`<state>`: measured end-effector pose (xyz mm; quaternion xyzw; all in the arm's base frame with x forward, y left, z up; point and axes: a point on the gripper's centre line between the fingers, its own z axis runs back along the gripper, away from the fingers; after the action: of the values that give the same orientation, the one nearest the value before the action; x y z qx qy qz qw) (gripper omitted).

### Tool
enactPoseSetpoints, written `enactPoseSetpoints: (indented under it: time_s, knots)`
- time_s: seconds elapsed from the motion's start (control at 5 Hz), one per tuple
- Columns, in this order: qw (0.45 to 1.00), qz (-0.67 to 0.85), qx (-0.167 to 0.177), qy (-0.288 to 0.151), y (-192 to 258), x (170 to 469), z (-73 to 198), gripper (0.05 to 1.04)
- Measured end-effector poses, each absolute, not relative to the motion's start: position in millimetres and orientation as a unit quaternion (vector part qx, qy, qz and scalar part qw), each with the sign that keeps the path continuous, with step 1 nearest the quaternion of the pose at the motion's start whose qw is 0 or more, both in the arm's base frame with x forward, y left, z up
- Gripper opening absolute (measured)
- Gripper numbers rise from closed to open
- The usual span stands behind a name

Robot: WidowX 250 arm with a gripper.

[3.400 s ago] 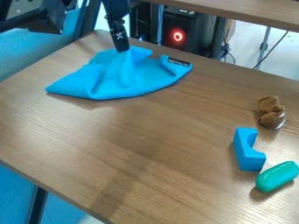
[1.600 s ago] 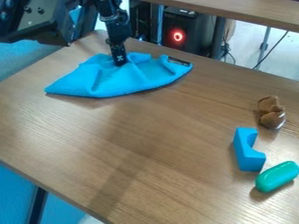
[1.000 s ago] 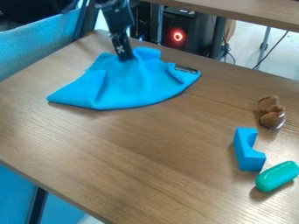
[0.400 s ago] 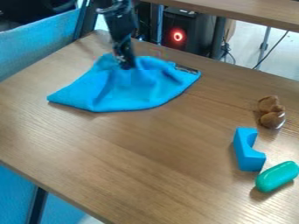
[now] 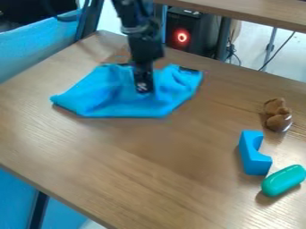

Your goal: Unfold the cloth from top left to bottom right

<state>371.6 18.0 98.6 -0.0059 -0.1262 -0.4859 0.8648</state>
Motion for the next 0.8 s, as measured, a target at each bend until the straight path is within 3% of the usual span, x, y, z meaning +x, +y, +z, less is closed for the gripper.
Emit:
enactPoseSetpoints:
  time_s: [0.2, 0.4, 0.6, 0.8]
  knots:
    - [0.876, -0.468, 0.038, -0.105, -9, 344, 85, 0.051]
    - [0.88, -0.461, 0.055, -0.102, -26, 321, 67, 0.051]
    - [0.895, -0.433, 0.054, -0.098, -38, 305, 51, 0.051]
    - [0.915, -0.391, 0.03, -0.098, -47, 294, 42, 0.051]
